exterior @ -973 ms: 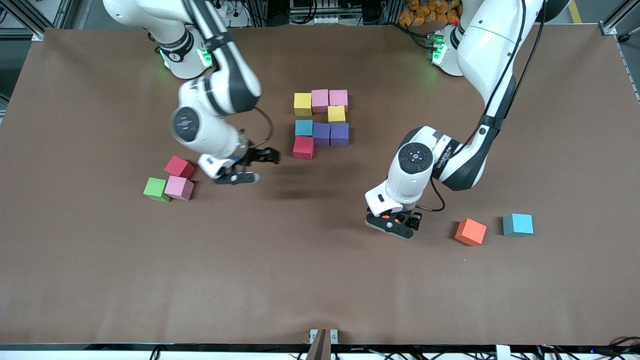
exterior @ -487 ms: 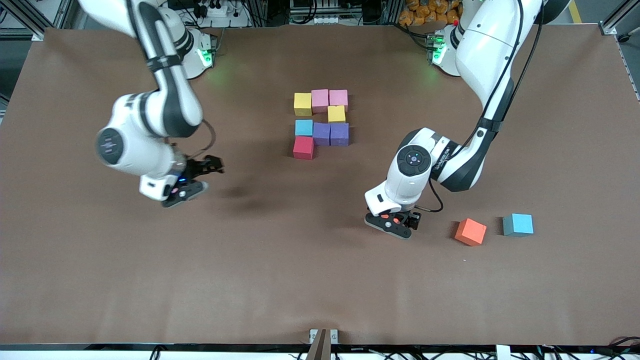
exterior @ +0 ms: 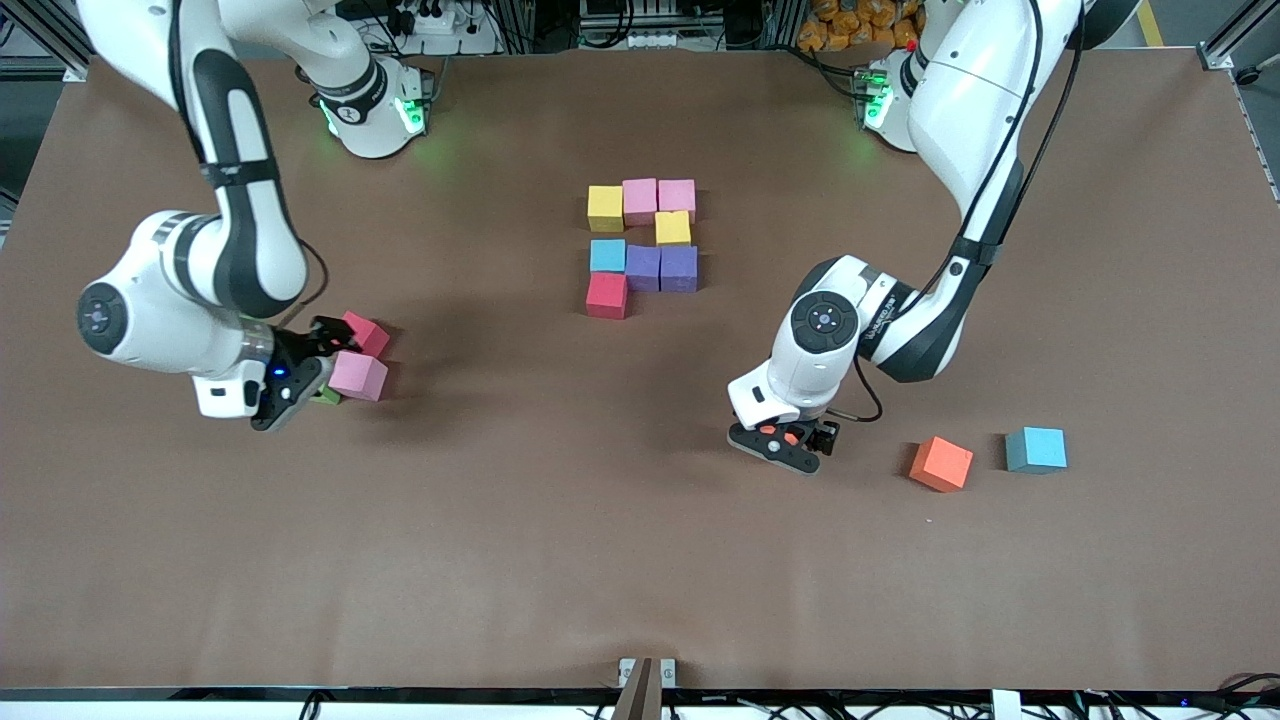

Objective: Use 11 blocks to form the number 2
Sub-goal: 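Grasp the green cube with the right gripper while the left gripper lifts orange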

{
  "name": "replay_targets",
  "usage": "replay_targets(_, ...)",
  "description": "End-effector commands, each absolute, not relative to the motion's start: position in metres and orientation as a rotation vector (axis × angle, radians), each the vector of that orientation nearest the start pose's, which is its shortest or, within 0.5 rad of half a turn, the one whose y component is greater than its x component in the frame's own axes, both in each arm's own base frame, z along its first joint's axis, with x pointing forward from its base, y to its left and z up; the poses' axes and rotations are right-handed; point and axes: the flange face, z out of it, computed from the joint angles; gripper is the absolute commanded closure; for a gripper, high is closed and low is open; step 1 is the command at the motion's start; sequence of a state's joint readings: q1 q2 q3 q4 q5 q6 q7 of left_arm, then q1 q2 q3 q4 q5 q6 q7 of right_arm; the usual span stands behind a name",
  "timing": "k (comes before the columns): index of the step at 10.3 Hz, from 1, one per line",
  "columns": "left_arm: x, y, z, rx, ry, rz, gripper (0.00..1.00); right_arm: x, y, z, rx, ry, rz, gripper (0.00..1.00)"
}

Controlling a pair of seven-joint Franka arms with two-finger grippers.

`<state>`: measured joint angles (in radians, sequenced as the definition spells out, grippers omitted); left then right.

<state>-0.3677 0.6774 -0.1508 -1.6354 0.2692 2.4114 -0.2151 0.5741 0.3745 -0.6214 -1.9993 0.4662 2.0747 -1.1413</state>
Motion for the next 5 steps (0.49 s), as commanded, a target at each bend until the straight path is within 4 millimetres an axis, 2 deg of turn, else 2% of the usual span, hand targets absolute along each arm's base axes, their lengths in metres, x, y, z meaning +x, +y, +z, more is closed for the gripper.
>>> replay_targets(1,0.614,-0.331,0.228,-3.036,0.668,-0.176,0.00,0.588,-0.037,0.262,-2.524,-1.387,0.100,0.00)
replay_targets(3,0.613,-0.331,0.220,-3.048,0.655,-0.154,0.00,0.590,-0.063,0.234,-2.434,-1.519,0.088,0.00)
replay_targets(5,0.613,-0.332,0.210,-3.048,0.659,-0.140,0.00,0.589,-0.073,0.215,-2.402,-1.581,0.089,0.00)
